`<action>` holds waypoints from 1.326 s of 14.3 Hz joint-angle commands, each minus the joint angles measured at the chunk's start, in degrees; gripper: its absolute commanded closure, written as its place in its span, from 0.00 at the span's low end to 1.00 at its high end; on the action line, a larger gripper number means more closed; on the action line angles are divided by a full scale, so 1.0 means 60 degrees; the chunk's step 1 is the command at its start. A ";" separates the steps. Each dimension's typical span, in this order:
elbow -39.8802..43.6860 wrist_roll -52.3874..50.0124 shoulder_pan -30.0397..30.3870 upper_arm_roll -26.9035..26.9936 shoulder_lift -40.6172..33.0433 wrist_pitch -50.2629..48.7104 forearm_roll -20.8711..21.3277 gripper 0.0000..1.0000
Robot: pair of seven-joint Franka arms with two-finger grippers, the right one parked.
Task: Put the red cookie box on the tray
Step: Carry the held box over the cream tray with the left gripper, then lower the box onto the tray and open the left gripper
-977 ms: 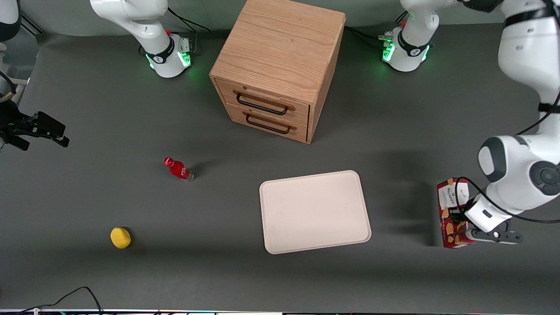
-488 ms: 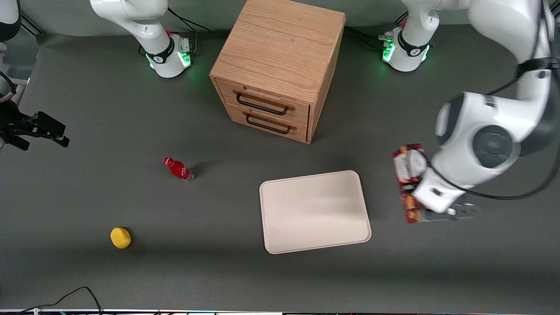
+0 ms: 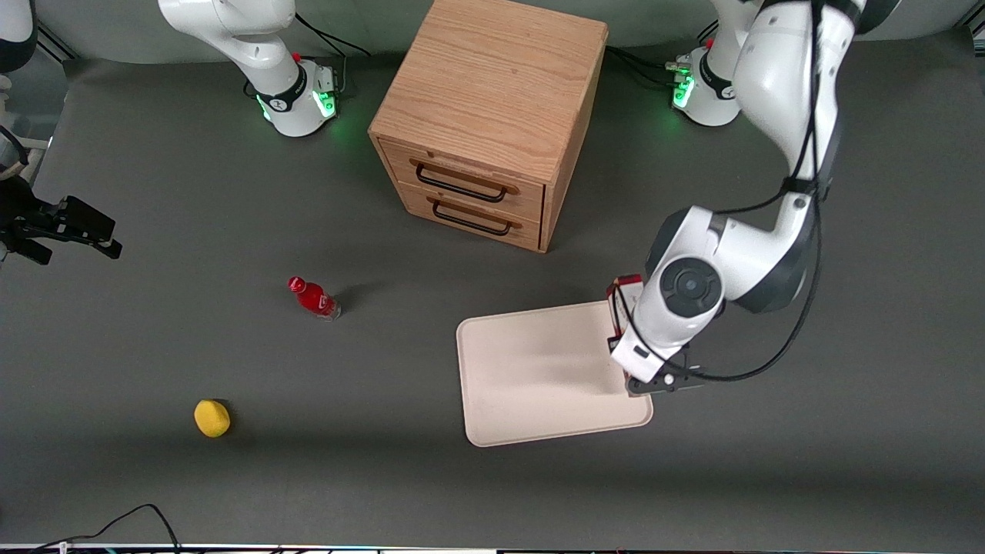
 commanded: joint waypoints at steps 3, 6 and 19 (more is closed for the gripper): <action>0.0442 -0.0219 -0.0116 0.0117 0.0781 0.0790 0.0246 1.00; 0.0442 -0.0219 -0.0116 0.0131 0.0957 0.0894 0.0304 1.00; 0.0339 0.1737 0.1083 0.0131 -0.2216 -0.2557 0.0350 0.00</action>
